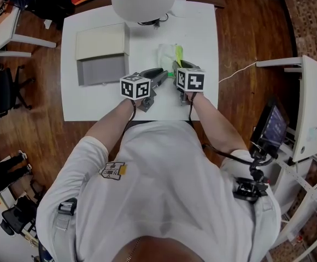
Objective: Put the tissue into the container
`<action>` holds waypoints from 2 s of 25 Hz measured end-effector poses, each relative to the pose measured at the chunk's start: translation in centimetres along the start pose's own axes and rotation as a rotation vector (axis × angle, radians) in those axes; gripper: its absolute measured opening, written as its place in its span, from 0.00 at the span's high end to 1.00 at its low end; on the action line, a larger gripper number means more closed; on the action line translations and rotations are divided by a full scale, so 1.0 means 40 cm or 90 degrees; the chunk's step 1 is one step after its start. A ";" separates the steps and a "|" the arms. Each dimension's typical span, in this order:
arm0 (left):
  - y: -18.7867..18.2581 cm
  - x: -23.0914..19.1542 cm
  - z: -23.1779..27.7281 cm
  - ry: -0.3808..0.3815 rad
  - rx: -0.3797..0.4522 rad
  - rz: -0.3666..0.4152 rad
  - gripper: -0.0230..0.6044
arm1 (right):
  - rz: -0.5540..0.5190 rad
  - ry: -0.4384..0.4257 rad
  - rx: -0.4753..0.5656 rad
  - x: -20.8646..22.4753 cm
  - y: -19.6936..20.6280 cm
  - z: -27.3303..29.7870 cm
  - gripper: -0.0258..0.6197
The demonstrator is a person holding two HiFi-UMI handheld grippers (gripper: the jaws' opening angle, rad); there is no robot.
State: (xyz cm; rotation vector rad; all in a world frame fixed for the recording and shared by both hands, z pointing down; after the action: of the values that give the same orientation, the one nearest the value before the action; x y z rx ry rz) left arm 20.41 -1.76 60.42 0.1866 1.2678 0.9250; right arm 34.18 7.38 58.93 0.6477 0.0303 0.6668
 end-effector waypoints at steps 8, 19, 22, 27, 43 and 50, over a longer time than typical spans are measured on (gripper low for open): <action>-0.002 0.011 -0.043 0.000 0.027 0.005 0.80 | 0.005 0.003 0.021 -0.008 -0.015 -0.030 0.86; -0.028 0.039 -0.239 -0.010 0.165 -0.002 0.80 | -0.025 -0.106 0.083 -0.160 -0.132 -0.116 0.86; -0.010 0.051 -0.314 -0.017 0.186 0.001 0.80 | -0.073 -0.152 0.084 -0.247 -0.161 -0.130 0.86; 0.026 0.015 -0.441 -0.065 0.237 -0.012 0.80 | -0.214 -0.226 0.066 -0.434 -0.212 -0.088 0.85; 0.171 -0.043 -0.747 -0.160 0.348 -0.068 0.80 | -0.596 -0.329 -0.079 -0.806 -0.196 0.083 0.85; 0.185 -0.103 -0.740 -0.149 0.349 -0.081 0.80 | -0.701 -0.406 -0.193 -0.845 -0.227 0.193 0.85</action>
State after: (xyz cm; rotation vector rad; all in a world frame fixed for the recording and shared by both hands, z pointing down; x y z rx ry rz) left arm -9.05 -10.37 57.86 0.6188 1.2719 0.4153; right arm 14.29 -22.02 54.08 0.4304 -0.2851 -0.6022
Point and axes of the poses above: the fingertips, and each gripper's own axes: z forward along the fingers, x to its right, y out of its underside, the point moved 9 cm from there along -z, backward along the fingers, and after that the axes turned 10 degrees about y, right-handed, at the moved point
